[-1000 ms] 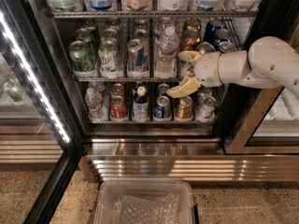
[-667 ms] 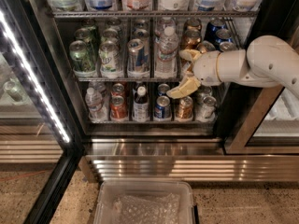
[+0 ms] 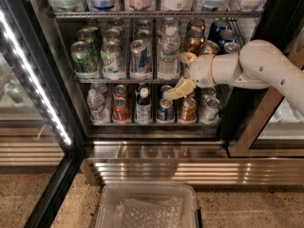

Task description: Pick water bottle from middle shelf of fridge

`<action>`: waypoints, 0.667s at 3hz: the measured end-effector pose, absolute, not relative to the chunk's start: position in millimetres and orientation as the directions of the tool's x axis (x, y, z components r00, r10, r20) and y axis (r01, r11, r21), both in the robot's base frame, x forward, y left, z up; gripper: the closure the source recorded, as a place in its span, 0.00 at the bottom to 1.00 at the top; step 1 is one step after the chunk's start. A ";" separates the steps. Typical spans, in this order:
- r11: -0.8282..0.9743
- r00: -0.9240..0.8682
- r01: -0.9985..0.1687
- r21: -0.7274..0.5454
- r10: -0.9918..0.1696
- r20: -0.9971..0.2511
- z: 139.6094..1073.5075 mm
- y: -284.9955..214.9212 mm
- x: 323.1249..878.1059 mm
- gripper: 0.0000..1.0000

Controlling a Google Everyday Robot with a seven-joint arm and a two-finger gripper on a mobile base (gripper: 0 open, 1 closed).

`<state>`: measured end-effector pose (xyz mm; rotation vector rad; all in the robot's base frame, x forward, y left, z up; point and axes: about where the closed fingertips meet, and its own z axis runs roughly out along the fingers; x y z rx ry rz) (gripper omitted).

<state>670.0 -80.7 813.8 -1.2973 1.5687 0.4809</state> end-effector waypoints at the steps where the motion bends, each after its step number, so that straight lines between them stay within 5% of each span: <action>1: 0.343 0.078 -0.897 -0.277 -0.495 -0.865 812.6 -78.2 670.8 0.14; 2: 0.330 0.083 -0.905 -0.270 -0.486 -0.870 809.6 -68.2 675.8 0.16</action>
Offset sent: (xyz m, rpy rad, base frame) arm 0.0333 0.0585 -0.0214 0.0577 0.0263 0.1029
